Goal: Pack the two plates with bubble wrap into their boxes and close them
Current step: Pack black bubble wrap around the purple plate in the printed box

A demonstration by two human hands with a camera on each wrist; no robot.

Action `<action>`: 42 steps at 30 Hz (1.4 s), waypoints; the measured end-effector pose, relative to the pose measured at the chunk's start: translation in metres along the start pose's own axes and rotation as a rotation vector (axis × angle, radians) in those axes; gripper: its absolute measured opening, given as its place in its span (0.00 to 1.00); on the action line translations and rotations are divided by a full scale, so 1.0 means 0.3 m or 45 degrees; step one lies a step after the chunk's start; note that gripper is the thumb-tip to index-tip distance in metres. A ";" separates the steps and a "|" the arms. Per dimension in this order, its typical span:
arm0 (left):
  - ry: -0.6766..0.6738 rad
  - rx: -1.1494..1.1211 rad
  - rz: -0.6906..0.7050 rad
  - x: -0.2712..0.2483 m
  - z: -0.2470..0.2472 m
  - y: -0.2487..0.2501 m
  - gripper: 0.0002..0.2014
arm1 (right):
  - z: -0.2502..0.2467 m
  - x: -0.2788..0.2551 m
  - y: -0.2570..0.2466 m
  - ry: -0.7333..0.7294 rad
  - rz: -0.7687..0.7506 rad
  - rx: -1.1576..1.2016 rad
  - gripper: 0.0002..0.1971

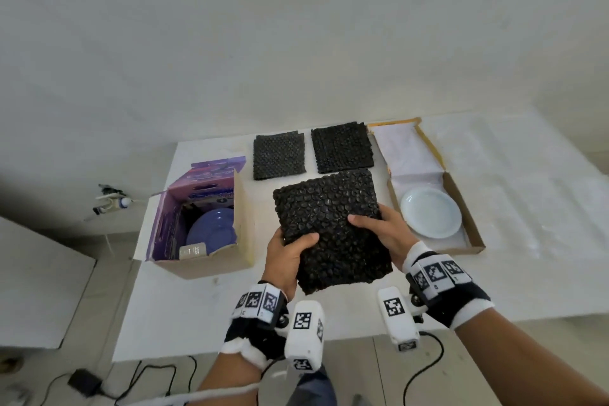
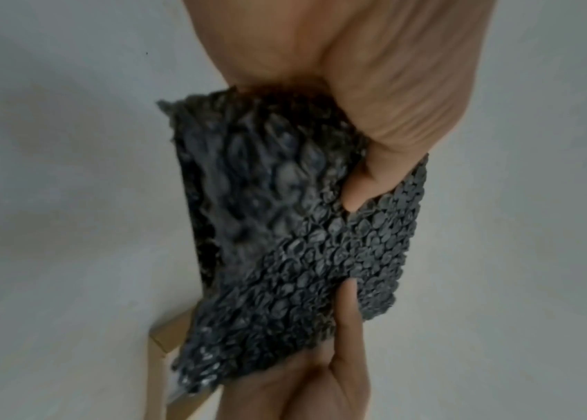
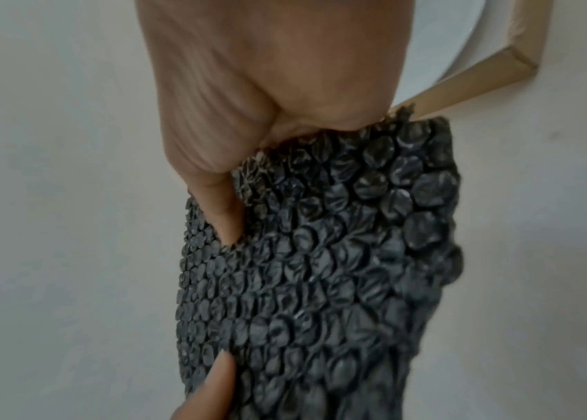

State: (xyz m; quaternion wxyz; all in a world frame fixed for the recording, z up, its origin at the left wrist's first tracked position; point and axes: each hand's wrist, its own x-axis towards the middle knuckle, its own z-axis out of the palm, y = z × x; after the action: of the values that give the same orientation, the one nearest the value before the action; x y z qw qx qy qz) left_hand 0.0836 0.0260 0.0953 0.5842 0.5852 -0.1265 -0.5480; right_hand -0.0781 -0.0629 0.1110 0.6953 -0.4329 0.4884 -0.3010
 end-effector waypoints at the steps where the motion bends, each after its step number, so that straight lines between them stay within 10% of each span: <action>1: -0.040 0.003 0.020 -0.025 -0.006 0.009 0.27 | -0.003 -0.021 -0.005 -0.016 0.009 0.037 0.18; 8: -0.092 0.122 0.209 -0.161 -0.070 0.112 0.22 | 0.040 -0.112 -0.036 -0.383 0.171 0.210 0.16; 16: 0.032 0.228 0.406 -0.162 -0.263 0.275 0.10 | 0.296 -0.089 -0.081 -0.207 -0.132 -0.075 0.12; 27: 0.155 0.473 0.324 0.084 -0.630 0.392 0.20 | 0.746 0.094 -0.059 -0.056 -0.202 -0.383 0.07; 42: 0.017 0.969 0.228 0.222 -0.713 0.350 0.22 | 0.830 0.168 -0.031 0.164 -0.116 -1.293 0.18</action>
State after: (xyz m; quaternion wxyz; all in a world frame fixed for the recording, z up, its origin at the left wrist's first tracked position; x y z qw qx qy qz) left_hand 0.3284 0.0601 0.0882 0.3718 0.7502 -0.3673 -0.4049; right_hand 0.1731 -0.0328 0.1350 0.3517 -0.7175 0.5956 -0.0819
